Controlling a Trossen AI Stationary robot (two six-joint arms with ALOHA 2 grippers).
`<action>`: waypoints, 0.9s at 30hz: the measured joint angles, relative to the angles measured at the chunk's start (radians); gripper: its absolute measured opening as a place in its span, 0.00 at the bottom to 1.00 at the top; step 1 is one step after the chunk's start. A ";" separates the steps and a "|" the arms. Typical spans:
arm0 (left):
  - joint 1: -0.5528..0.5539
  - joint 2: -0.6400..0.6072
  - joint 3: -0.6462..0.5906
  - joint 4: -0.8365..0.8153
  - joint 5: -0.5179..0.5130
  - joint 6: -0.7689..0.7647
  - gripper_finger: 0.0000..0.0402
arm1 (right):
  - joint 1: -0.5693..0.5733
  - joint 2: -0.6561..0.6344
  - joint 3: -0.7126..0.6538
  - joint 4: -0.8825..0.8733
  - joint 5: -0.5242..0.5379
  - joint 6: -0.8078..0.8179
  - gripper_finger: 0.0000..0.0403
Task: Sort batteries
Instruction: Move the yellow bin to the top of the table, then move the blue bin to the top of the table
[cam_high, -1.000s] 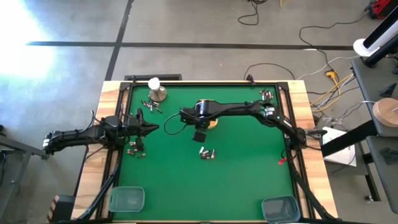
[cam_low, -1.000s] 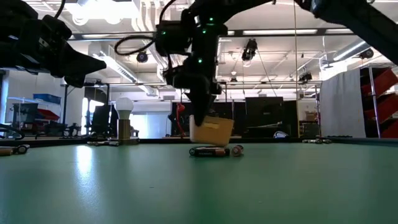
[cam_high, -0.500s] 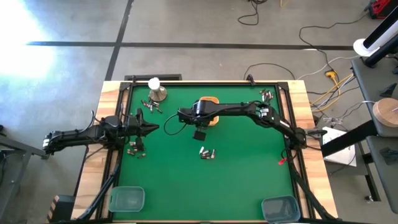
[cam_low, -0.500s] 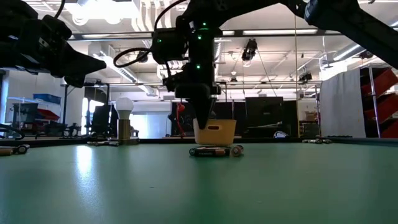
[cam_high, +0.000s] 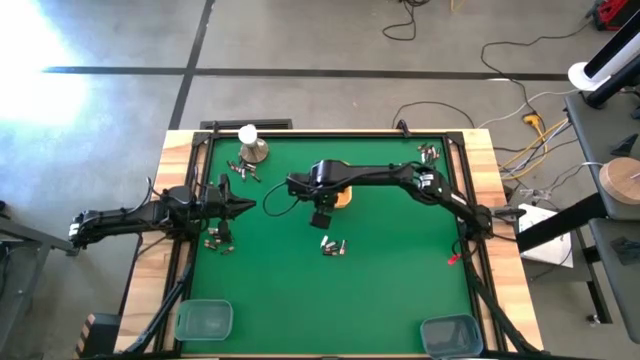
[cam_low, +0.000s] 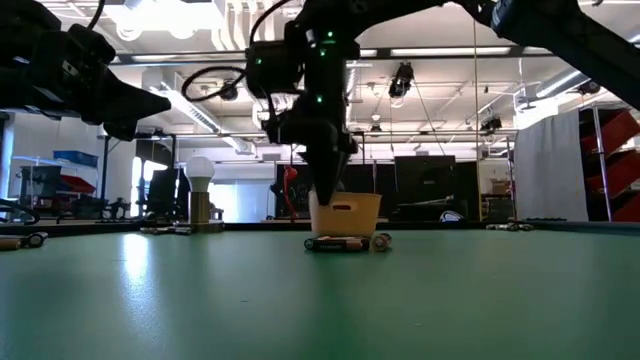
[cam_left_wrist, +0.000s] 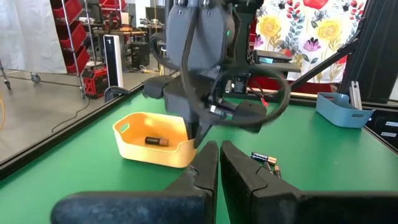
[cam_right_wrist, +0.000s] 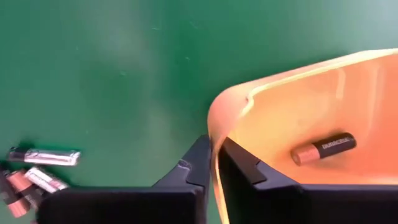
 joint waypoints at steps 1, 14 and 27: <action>0.000 0.000 0.000 0.000 0.000 0.000 0.00 | 0.004 -0.010 0.000 0.001 0.002 0.001 0.10; 0.000 0.000 0.000 0.001 0.000 0.005 0.00 | 0.153 -0.207 -0.004 0.006 0.133 0.111 0.49; 0.000 0.000 0.000 0.012 0.000 0.005 0.00 | 0.591 -0.316 -0.118 -0.164 0.313 0.944 0.57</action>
